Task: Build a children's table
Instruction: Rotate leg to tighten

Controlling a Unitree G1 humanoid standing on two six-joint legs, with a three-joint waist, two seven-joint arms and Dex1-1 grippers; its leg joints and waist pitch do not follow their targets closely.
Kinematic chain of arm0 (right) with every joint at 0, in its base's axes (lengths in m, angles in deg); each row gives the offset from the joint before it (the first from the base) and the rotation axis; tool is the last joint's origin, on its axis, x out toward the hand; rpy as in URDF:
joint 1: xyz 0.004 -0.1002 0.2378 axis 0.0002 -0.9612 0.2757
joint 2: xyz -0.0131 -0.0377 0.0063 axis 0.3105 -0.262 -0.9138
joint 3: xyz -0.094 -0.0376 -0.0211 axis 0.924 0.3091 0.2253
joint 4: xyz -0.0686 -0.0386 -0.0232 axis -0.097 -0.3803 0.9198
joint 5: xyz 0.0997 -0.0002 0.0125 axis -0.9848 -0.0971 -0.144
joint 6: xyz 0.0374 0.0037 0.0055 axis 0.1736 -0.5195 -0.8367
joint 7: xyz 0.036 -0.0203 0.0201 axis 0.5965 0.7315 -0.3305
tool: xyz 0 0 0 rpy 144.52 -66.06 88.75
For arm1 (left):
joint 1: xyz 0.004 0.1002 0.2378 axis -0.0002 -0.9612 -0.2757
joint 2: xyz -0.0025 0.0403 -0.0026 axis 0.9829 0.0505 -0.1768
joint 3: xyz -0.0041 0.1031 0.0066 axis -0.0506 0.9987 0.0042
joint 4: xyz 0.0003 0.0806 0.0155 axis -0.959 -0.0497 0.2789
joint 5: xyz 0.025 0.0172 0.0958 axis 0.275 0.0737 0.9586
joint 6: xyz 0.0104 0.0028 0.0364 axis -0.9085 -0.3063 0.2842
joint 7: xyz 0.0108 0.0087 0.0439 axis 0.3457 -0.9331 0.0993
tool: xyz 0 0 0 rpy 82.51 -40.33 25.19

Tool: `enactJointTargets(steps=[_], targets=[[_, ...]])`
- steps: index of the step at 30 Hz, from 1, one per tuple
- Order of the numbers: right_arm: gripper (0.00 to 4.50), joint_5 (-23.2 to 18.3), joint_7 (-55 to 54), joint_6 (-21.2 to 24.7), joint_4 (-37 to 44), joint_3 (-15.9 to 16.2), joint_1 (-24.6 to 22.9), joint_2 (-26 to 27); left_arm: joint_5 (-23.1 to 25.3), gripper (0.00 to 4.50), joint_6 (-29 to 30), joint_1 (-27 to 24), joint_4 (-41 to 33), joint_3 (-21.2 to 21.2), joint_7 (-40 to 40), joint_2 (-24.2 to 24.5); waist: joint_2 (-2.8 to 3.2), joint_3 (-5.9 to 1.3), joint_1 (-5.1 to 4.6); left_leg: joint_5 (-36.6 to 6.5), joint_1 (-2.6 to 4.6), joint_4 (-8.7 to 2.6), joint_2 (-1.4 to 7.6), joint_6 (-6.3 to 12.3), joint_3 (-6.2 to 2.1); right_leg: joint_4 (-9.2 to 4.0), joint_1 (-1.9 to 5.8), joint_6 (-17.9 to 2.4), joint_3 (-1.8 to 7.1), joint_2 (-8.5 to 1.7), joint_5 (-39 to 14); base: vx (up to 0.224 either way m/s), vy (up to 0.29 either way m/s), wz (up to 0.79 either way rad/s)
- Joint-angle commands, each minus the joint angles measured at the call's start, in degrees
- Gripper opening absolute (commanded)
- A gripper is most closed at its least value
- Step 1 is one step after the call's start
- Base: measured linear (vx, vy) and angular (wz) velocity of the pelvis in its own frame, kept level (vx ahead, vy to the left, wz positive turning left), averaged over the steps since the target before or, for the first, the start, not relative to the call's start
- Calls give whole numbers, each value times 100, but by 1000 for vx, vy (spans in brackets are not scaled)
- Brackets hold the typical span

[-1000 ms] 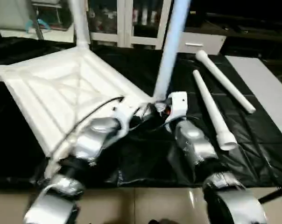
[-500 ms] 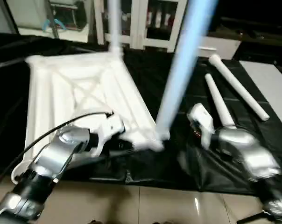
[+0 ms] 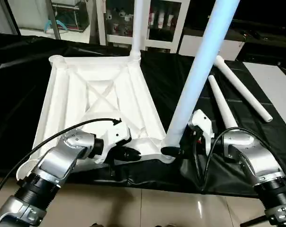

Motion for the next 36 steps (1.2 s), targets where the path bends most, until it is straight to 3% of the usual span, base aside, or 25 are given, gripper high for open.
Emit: enactJointTargets(steps=[1,17,24,28,30,31,33,36], targets=[[408,34,87,74,54,110,39,-62,-14,0,-47,98,-151,134,-104,-55,39,-366,-13,-1092,-19,-436,122,230,6,-434,381,-971,308,-279,-1843,0,0,0],[276,100,127,20,-26,171,10,-64,21,0,-63,111,-120,128,-99,-48,42,-381,-16,-1063,-22,-426,119,231,5,-428,391,-986,306,-276,-1794,0,0,0],[261,56,-60,24,-151,95,-13,99,25,0,-36,100,-106,131,-65,-74,40,-376,-27,-1117,-27,-430,119,211,0,-443,389,-949,301,-282,-1943,0,0,0],[261,340,-898,-60,-716,16,74,462,122,0,11,151,89,55,310,-260,36,-350,-72,-1370,-15,-446,107,101,-17,-516,363,-755,276,-290,-2560,0,0,0],[261,466,-1630,6,-1076,-78,201,850,267,0,120,297,383,-80,910,-546,38,-350,-104,-1552,-1,-440,93,37,-38,-563,353,-590,250,-291,-2947,0,0,0],[261,486,-1809,27,-1162,-112,240,952,302,0,145,338,457,-112,1055,-617,34,-326,-143,-1705,23,-434,76,-12,-43,-624,311,-489,223,-283,-3255,0,0,0],[261,492,-2276,89,-1414,-236,383,1262,381,0,245,469,682,-219,1495,-849,25,-338,-211,-1876,16,-427,60,-47,-95,-694,337,-270,152,-310,-3690,0,0,0],[261,527,-2825,64,-1760,-361,591,1578,461,0,453,645,959,-368,2039,-1119,67,-336,-254,-1983,34,-455,90,-10,-119,-744,331,-295,108,-316,-3550,0,0,0]])
